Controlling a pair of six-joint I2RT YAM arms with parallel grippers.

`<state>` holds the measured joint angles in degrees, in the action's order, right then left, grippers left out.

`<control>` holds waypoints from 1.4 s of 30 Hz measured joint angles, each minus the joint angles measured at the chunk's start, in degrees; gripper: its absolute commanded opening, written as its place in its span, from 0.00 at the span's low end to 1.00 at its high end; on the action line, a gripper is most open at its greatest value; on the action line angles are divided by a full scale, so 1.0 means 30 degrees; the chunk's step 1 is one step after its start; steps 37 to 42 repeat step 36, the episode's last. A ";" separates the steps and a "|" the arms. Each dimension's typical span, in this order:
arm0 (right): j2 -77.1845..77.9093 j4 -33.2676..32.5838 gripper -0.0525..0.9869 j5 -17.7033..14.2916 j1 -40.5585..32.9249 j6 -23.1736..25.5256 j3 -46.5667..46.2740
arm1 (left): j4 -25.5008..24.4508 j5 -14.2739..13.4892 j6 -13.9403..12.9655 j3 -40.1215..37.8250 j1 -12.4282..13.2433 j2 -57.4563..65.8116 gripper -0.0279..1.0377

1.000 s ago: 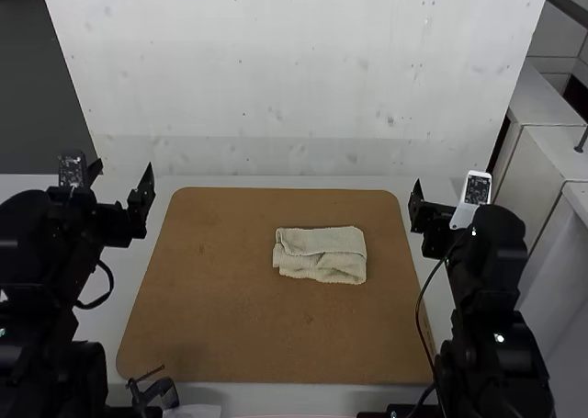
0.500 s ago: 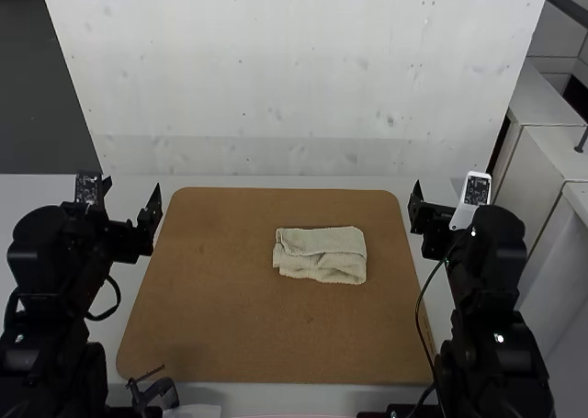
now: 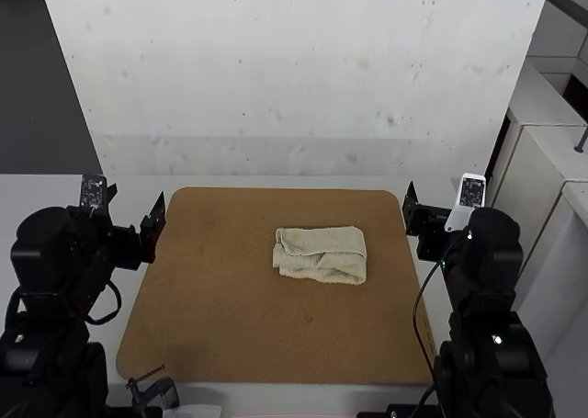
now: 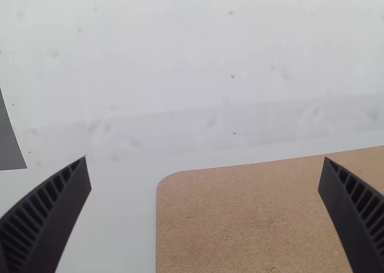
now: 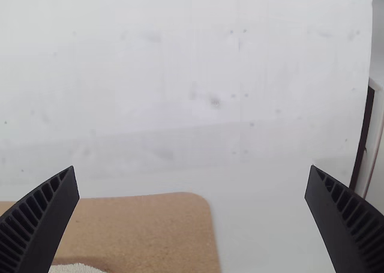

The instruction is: Fold the towel.

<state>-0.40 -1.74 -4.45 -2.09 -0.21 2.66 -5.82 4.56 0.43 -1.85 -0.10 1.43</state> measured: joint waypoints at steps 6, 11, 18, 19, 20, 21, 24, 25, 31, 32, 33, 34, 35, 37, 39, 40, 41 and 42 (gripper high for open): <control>0.0000 0.0000 0.98 0.0000 0.0000 0.0058 0.0000 | -0.0131 0.0007 -0.0007 0.0000 0.0000 0.0000 0.93; -0.0007 0.0000 0.98 0.0000 0.0000 0.0058 0.0000 | -0.0175 -0.0066 -0.0029 -0.0007 0.0000 0.0000 0.95; -0.0007 0.0000 0.98 0.0000 0.0000 0.0058 0.0000 | -0.0175 -0.0080 -0.0073 -0.0007 -0.0007 0.0000 0.95; -0.0007 0.0000 0.98 0.0000 0.0000 0.0058 0.0000 | -0.0182 -0.0080 -0.0066 -0.0007 0.0000 0.0000 0.95; -0.0007 0.0000 0.98 0.0000 0.0000 0.0066 0.0000 | -0.0175 -0.0080 -0.0073 0.0000 -0.0007 0.0000 0.95; -0.0007 0.0000 0.98 0.0000 0.0000 0.0066 0.0000 | -0.0182 -0.0080 -0.0066 0.0000 0.0000 0.0000 0.95; 0.0000 0.0000 0.98 0.0000 0.0000 0.0058 0.0000 | -0.0182 -0.0080 -0.0066 -0.0007 0.0000 0.0000 0.95; -0.0007 0.0000 0.98 0.0000 0.0000 0.0066 -0.0007 | -0.0182 -0.0080 -0.0066 -0.0007 0.0000 0.0000 0.95; -0.0007 0.0000 0.98 0.0000 0.0000 0.0058 0.0000 | -0.0182 -0.0080 -0.0073 -0.0007 -0.0007 0.0000 0.95; -0.0007 0.0007 0.98 0.0000 0.0000 0.0058 0.0000 | -0.0182 -0.0080 -0.0073 -0.0007 -0.0007 0.0000 0.95; 0.0000 0.0000 0.98 0.0000 0.0000 0.0058 0.0000 | -0.0182 -0.0080 -0.0066 -0.0007 -0.0007 0.0000 0.95; -0.0007 0.0000 0.98 0.0000 0.0000 0.0066 0.0000 | -0.0182 -0.0080 -0.0073 -0.0007 -0.0007 0.0000 0.95; -0.0007 0.0000 0.98 0.0000 0.0000 0.0058 0.0000 | -0.0189 -0.0080 -0.0073 -0.0007 0.0000 0.0000 0.95; -0.0007 0.0007 0.98 0.0000 0.0000 0.0058 0.0000 | -0.0189 -0.0080 -0.0073 -0.0007 0.0000 0.0000 0.95; -0.0007 0.0007 0.98 0.0000 0.0000 0.0058 0.0000 | -0.0189 -0.0080 -0.0073 -0.0007 0.0000 0.0000 0.95; -0.0007 0.0007 0.98 0.0000 0.0000 0.0058 0.0000 | -0.0189 -0.0080 -0.0073 -0.0007 0.0000 0.0000 0.95; -0.0007 0.0007 0.98 0.0000 0.0000 0.0058 0.0000 | -0.0189 -0.0080 -0.0073 -0.0007 0.0000 0.0000 0.95; -0.0007 0.0007 0.98 0.0000 0.0000 0.0058 0.0000 | -0.0189 -0.0080 -0.0073 -0.0007 0.0000 0.0000 0.95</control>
